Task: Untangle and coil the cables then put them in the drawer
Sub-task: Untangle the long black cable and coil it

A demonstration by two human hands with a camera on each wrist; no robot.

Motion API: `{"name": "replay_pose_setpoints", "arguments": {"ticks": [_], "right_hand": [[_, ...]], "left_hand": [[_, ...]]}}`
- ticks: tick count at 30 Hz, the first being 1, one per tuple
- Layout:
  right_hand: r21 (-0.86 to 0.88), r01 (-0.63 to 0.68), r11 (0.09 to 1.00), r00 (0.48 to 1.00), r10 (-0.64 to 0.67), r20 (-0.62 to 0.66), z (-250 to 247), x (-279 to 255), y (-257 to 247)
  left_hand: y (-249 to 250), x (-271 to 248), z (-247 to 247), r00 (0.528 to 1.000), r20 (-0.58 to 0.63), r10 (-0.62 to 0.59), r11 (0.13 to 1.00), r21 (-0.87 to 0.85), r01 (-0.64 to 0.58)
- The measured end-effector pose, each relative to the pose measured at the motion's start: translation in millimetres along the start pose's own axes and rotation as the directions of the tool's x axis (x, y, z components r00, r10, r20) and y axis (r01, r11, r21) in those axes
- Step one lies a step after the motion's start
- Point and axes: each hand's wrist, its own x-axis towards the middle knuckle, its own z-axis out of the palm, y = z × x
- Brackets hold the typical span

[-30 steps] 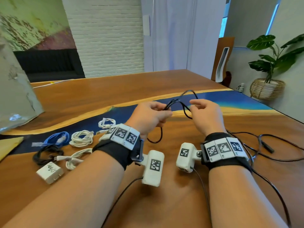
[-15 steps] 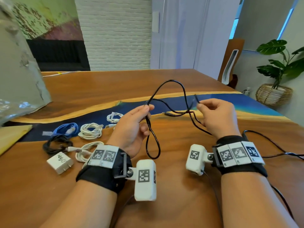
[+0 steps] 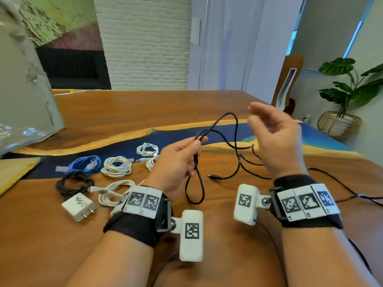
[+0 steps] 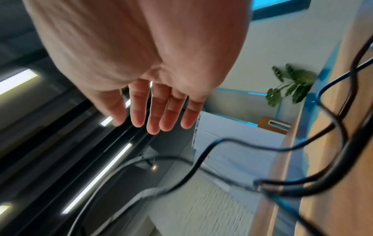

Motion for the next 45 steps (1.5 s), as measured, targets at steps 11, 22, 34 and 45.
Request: {"name": "replay_pose_setpoints", "arguments": {"ticks": [11, 22, 34, 45], "right_hand": [[-0.057, -0.041, 0.998, 0.989, 0.049, 0.141, -4, 2, 2], [-0.084, -0.351, 0.933, 0.901, 0.312, -0.302, -39, 15, 27], [-0.183, 0.016, 0.983, 0.862, 0.079, 0.5, 4, -6, -10], [-0.227, -0.084, 0.97, 0.951, 0.147, 0.273, 0, 0, 4]], "left_hand": [[9, 1, 0, 0.981, -0.172, 0.092, 0.993, -0.056, -0.103], [18, -3, -5, 0.973, -0.105, 0.203, 0.893, -0.387, -0.228], [8, -9, 19, 0.959, 0.101, 0.265, 0.955, -0.164, -0.247], [17, -6, 10, 0.95, -0.13, 0.283, 0.958, -0.001, -0.285]]}}
